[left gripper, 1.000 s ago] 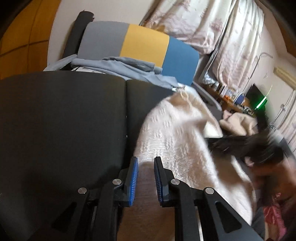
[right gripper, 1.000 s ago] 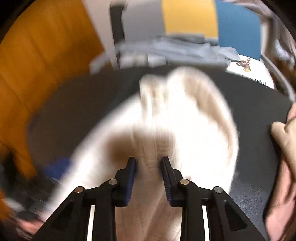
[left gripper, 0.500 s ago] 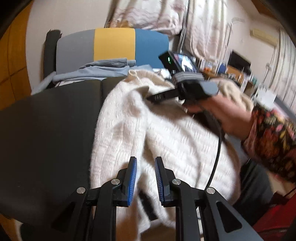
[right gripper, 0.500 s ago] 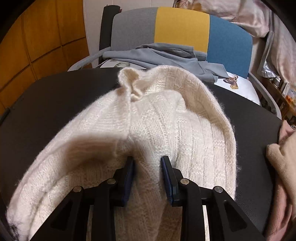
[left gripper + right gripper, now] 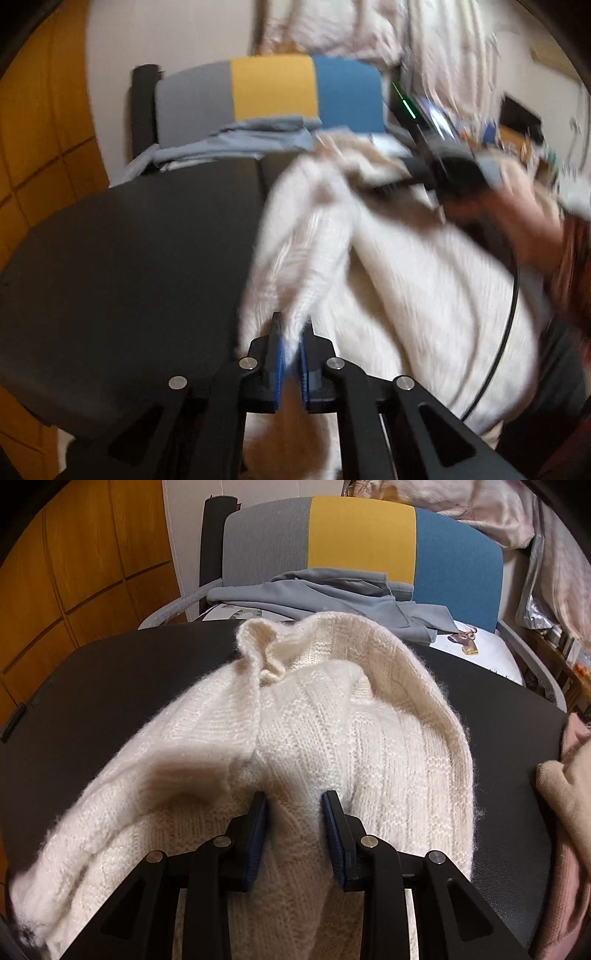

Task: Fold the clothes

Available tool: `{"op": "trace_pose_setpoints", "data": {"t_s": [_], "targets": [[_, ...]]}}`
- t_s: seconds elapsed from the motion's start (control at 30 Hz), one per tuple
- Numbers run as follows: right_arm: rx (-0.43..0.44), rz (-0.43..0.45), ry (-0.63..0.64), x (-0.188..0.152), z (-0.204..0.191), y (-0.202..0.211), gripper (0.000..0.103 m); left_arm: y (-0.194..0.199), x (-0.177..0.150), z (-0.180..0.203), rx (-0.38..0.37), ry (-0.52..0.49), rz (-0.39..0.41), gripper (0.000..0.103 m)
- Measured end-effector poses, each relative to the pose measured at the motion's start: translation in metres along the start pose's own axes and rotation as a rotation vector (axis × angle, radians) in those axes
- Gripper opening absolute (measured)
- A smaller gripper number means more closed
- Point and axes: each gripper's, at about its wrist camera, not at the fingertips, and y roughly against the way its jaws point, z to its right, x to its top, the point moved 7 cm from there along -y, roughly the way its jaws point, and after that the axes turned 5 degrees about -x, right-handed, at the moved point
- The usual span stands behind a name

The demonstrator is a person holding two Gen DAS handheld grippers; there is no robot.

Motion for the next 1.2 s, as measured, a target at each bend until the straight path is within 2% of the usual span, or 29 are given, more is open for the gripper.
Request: {"op": "trace_pose_setpoints", "data": {"t_s": [0.17,0.33,0.47,0.67,0.77,0.8,0.87,0.97,1.03,1.1,1.17,1.2], "targets": [[-0.001,0.002,-0.002,0.000,-0.001,0.001,0.030,0.015,0.080,-0.061,0.028,0.058,0.085,0.005],[0.015,-0.008,-0.010,0.000,0.000,0.001,0.032,-0.007,0.145,-0.108,0.095,0.017,0.059,0.005],[0.032,-0.030,-0.015,0.001,0.001,0.000,0.032,-0.048,0.168,-0.142,0.174,-0.039,-0.007,0.006],[0.062,-0.075,-0.068,0.004,0.004,-0.001,0.032,-0.135,0.158,-0.195,0.306,-0.031,-0.164,0.006],[0.068,-0.104,-0.126,0.006,0.004,-0.002,0.034,-0.174,0.140,-0.225,0.455,-0.030,-0.244,0.005],[0.060,-0.107,-0.124,0.007,0.002,-0.003,0.037,-0.188,0.129,-0.234,0.480,-0.018,-0.298,0.006],[0.041,-0.112,-0.106,0.009,-0.004,-0.003,0.041,-0.196,0.114,-0.244,0.476,0.029,-0.341,0.007],[0.065,-0.084,-0.088,0.015,-0.004,0.007,0.042,-0.168,0.115,-0.236,0.449,0.085,-0.264,0.008],[0.113,-0.005,-0.143,0.022,0.008,0.031,0.042,-0.142,0.118,-0.226,0.430,0.115,-0.192,0.011],[0.146,0.070,-0.153,0.026,0.024,0.057,0.042,-0.110,0.119,-0.199,0.384,0.137,-0.107,0.016],[0.137,0.125,-0.173,0.025,0.045,0.087,0.042,-0.089,0.110,-0.168,0.321,0.153,-0.072,0.016],[0.127,0.122,-0.179,0.019,0.053,0.097,0.042,-0.078,0.105,-0.152,0.290,0.161,-0.057,0.017]]}}
